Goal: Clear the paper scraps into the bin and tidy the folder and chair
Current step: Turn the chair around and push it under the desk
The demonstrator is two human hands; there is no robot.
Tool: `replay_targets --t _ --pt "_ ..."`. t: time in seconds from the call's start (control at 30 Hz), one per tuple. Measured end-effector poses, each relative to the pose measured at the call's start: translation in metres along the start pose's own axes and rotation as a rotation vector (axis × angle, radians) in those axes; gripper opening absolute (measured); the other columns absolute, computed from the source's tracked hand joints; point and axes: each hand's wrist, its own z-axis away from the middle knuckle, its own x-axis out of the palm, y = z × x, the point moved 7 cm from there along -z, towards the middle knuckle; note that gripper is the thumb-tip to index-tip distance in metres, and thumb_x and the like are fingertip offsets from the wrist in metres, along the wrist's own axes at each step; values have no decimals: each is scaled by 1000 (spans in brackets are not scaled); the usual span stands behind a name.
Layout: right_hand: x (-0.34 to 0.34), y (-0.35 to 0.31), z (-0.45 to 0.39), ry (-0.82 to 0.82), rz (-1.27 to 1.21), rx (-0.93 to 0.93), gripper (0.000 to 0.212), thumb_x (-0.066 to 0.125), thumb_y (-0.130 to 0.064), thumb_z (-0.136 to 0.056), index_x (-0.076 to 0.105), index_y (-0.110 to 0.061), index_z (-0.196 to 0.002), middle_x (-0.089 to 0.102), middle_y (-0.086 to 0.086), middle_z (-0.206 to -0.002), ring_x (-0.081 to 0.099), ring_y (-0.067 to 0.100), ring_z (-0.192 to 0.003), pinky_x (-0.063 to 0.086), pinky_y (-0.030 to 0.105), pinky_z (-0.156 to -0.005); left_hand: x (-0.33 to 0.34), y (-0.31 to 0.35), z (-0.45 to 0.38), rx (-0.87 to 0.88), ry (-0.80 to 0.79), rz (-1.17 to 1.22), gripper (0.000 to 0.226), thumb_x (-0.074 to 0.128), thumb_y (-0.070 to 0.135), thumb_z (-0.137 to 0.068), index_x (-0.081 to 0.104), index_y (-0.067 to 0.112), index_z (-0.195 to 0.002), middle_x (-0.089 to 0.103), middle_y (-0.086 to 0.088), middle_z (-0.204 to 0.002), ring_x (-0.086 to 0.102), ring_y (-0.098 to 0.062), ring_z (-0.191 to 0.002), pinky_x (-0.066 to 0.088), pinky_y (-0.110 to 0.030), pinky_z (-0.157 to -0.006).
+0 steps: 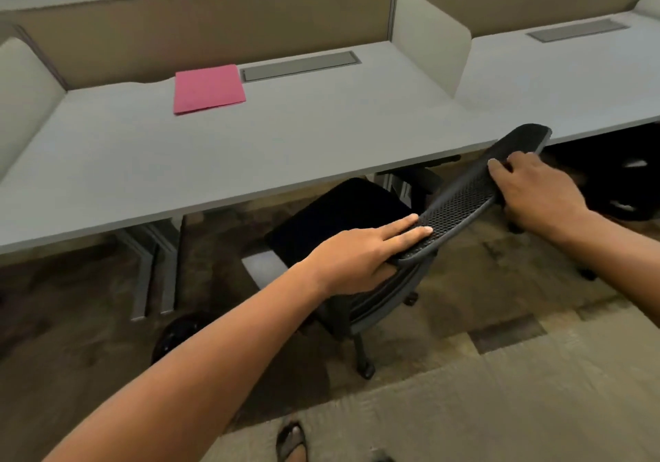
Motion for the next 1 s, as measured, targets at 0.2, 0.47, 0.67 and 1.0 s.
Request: replay_targets --t 0.2,0.47,0.67,1.0 --pt "-25 -68 -18 -17 -23 -54 48 58 -21 -92 43 -14 -136 53 23 -125 56 45 -111 59 48 -71 -28 -65 61 -230 67 -77 61 43 28 -91 25 23 -149 43 -1 -149 53 -22 -124 52 -38 -95" --pt "-56 -146 -38 1 -91 -109 25 51 -14 -95 54 -7 -119 57 19 -111 60 43 -94 53 48 -77 -56 -137 117 -468 129 -93 56 60 16 -89 39 23 -141 54 -3 -137 55 -24 -118 47 -38 -97" --pt "-61 -183 -58 -60 -161 -62 26 53 -13 -96 56 -1 -119 57 19 -115 59 48 -105 44 59 -100 -72 -173 139 -568 170 -105 48 57 14 -90 43 23 -136 57 -3 -131 53 -24 -114 44 -37 -94" --pt "-64 -216 -79 -74 -188 25 36 50 -3 -95 53 3 -130 52 23 -128 44 64 -121 41 65 -102 -84 -204 155 -704 185 -154 46 56 13 -90 47 19 -135 59 -5 -131 54 -27 -115 45 -42 -94"
